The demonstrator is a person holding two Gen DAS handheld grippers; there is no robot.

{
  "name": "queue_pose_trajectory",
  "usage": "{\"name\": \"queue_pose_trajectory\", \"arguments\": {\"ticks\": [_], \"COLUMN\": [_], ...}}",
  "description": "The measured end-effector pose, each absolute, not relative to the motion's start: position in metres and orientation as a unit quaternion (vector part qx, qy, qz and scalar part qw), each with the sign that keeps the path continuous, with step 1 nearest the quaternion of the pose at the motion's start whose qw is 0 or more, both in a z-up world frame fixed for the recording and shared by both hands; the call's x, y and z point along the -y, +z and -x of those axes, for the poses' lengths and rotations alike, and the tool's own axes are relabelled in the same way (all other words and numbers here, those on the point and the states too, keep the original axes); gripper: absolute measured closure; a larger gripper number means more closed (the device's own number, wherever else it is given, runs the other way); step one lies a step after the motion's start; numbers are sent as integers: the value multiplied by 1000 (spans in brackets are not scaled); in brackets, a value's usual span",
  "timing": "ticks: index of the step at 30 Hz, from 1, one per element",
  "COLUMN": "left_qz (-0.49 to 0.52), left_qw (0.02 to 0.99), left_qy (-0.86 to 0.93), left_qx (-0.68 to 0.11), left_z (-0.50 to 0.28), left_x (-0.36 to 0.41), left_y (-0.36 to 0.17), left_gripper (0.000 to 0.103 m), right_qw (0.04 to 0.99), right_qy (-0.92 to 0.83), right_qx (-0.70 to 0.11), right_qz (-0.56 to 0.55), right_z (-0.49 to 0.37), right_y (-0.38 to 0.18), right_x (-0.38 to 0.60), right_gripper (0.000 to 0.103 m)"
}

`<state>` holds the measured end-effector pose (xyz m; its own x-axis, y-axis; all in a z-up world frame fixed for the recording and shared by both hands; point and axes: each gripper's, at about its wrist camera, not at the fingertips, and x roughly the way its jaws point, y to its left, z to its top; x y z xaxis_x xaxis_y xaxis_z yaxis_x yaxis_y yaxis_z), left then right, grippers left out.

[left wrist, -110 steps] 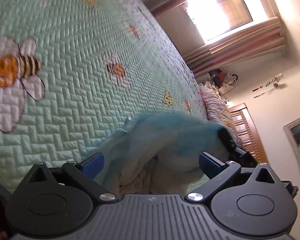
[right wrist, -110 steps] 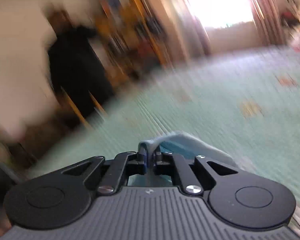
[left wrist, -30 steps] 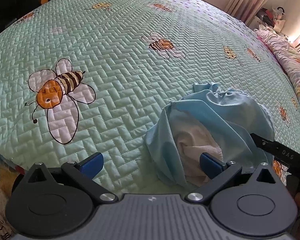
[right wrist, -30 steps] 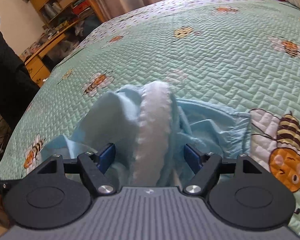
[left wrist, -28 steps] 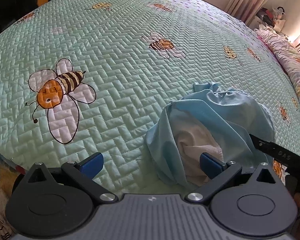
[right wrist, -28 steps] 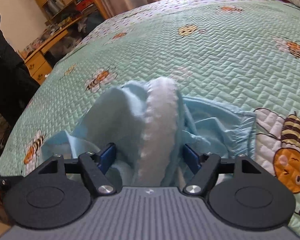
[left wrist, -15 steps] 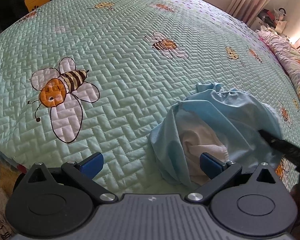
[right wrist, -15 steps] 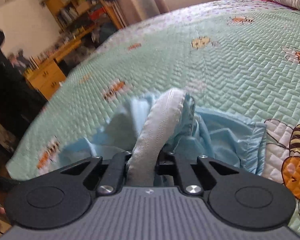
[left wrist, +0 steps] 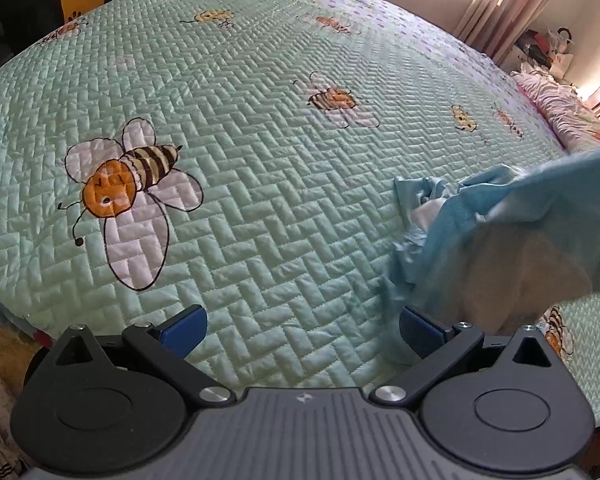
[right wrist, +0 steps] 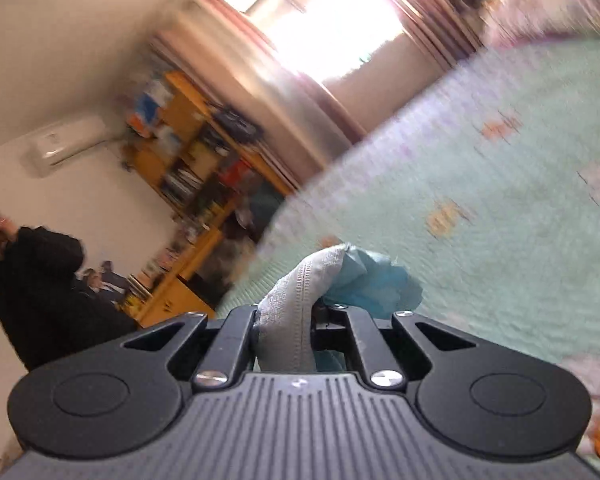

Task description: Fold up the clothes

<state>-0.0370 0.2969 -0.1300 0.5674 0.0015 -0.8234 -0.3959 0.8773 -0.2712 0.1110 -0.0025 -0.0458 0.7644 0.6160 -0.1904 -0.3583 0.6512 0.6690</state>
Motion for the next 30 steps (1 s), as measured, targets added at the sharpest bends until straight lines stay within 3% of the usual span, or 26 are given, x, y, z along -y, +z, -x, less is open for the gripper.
{"name": "queue_pose_trajectory", "arguments": {"ticks": [2,5,8,12,18,24,26,27,28,30], "left_qz": [213,210,221,238,209,197,190,185,181,175], "left_qw": [858,857,851,843,848,861,864,865,865,865], "left_qy": [119,140,152,147,97,53,45,42,38,33], "left_qx": [-451,-450,-451,-460,-477,-466,-464,-465,-467,-469], "left_z": [37,42,46,44,32,30,28,27,26,25], "left_x": [-296,-304,-315,-321,-289,-268,-262,-258,-254,-249], "left_y": [-128,-128,-133,-144,-150,-146,-144,-144,-144,-144], "left_gripper": [1,1,1,1,1,1,1,1,1,1], "right_qw": [874,799,799,795,792,811,831,842,856,870], "right_qy": [353,461,448,419,398,372,347,323,294,273], "right_qx": [-216,-348,-393,-426,-450,-441,-410,-399,-389,-373], "right_qz": [-255,-171,-84,-102,-110,-99,-146,-164,-170,-174], "right_z": [-108,-104,-81,-76,-70,-59,-62,-69,-77,-92], "right_y": [-38,-63,-99,-133,-152,-146,-140,-138,-136,-136], "right_x": [-39,-93,-98,-60,-16,13,34,38,40,37], "right_gripper": [90,85,81,78,65,64,55,39,34,33]}}
